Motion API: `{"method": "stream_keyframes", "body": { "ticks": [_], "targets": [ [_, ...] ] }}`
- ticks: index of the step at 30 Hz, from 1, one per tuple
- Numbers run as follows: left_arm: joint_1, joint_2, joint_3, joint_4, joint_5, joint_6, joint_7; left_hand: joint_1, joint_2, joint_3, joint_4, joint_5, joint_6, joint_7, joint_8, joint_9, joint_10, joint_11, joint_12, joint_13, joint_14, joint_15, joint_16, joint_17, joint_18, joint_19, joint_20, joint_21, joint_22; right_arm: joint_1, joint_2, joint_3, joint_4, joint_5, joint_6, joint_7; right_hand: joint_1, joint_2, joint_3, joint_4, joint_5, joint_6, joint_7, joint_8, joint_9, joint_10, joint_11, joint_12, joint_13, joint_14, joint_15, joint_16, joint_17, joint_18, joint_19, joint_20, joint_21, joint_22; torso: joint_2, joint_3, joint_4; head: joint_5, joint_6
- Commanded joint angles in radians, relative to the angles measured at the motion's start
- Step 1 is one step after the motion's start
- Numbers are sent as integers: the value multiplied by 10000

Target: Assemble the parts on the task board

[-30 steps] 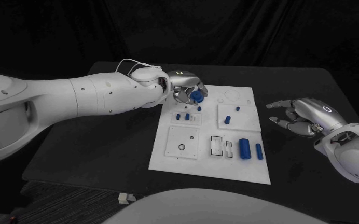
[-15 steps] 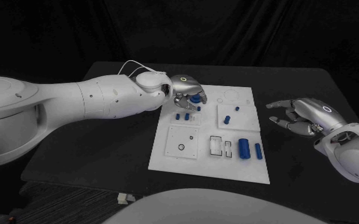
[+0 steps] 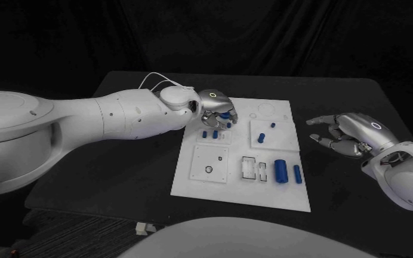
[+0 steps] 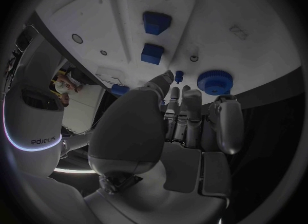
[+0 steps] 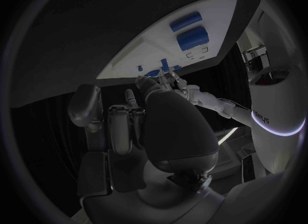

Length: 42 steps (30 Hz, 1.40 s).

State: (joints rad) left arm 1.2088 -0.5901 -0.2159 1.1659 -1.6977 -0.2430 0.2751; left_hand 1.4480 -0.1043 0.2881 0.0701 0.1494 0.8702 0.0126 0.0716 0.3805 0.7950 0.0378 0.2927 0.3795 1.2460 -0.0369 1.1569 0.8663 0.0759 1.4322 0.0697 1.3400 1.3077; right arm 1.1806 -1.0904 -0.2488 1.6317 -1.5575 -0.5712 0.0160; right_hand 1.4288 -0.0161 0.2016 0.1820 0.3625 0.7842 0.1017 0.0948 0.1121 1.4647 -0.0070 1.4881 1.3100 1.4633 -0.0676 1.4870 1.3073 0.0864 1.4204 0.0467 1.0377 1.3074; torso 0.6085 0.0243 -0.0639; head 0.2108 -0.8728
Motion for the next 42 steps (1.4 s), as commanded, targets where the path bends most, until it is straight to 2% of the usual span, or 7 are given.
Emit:
{"method": "stream_keyframes", "body": {
  "ticks": [1,3,12,20,36,39,42],
  "targets": [
    [-43,119,12,-129,-91,-161,-76,35,31,109,11,79,1,-141,-26,-74,167,35,-22,-40,100,19,89,-28,-214,88,27,78,1910,-21,1,7,5,-51,-58,-13,25,-25,54,-13,27,61,-17,-54,-17,365,60,-33,1760,860,36,-10,1894,77,-26,-2,-23,1385,0,-3,-12,39,2],
    [-69,179,13,-202,-91,-183,-69,25,44,165,16,108,-15,-263,-40,-137,404,32,56,-32,123,19,131,-45,-218,110,36,99,1917,-21,0,7,8,-51,-60,-11,25,-25,54,-13,27,61,-17,-54,-17,365,60,-33,1760,860,36,-10,1894,77,-26,-2,-23,1385,6,-4,-15,23,2],
    [-174,401,14,-461,-92,-381,-26,1,103,309,22,198,238,-243,52,-224,860,-41,247,60,130,-17,200,-141,-218,130,20,108,1920,-21,-36,7,34,-51,-49,-20,25,-25,54,-13,27,61,-17,-54,-17,365,60,-33,1760,860,36,-10,1894,77,-26,-2,-23,1385,17,15,35,-50,2],
    [-220,474,14,-581,-91,-324,-21,-45,114,352,32,219,498,-171,153,-218,1010,-62,295,99,98,-33,195,-255,-213,123,5,86,1914,-21,-41,7,40,-51,-31,-35,25,-25,54,-13,27,61,-17,-54,-17,365,60,-33,1760,860,36,-10,1894,77,-26,-2,-23,1385,1,-5,-8,-37,2],
    [-277,472,14,-633,-91,-294,2,-119,166,421,59,164,878,-65,283,-185,1278,-102,263,55,-30,-52,55,-635,-198,85,-13,3,1890,-21,-31,7,27,-51,0,-66,26,-39,84,-14,46,86,-13,-54,-21,353,62,-48,1745,856,36,-24,1883,82,-32,-2,-55,1379,-6,6,11,-59,2],
    [-284,474,14,-632,-91,-278,30,-84,202,444,12,176,1089,-14,366,-152,1631,-183,374,89,-25,-96,53,-700,-196,83,-24,-10,1888,-22,-24,7,24,-51,3,-72,26,-39,90,-15,48,95,-13,-52,-21,348,62,-54,1739,854,36,-33,1875,78,-27,-2,-38,1383,-6,4,9,-70,2],
    [-291,475,14,-633,-91,-262,39,-76,261,403,-63,188,1697,260,651,-3,2123,-369,485,129,17,-210,88,-779,-211,124,-53,41,1909,-22,-15,7,18,-51,6,-75,26,-39,90,-15,48,95,-13,-52,-21,348,62,-54,1739,854,36,-33,1875,78,-27,-2,-38,1383,-6,4,8,-84,2]
  ]
}}
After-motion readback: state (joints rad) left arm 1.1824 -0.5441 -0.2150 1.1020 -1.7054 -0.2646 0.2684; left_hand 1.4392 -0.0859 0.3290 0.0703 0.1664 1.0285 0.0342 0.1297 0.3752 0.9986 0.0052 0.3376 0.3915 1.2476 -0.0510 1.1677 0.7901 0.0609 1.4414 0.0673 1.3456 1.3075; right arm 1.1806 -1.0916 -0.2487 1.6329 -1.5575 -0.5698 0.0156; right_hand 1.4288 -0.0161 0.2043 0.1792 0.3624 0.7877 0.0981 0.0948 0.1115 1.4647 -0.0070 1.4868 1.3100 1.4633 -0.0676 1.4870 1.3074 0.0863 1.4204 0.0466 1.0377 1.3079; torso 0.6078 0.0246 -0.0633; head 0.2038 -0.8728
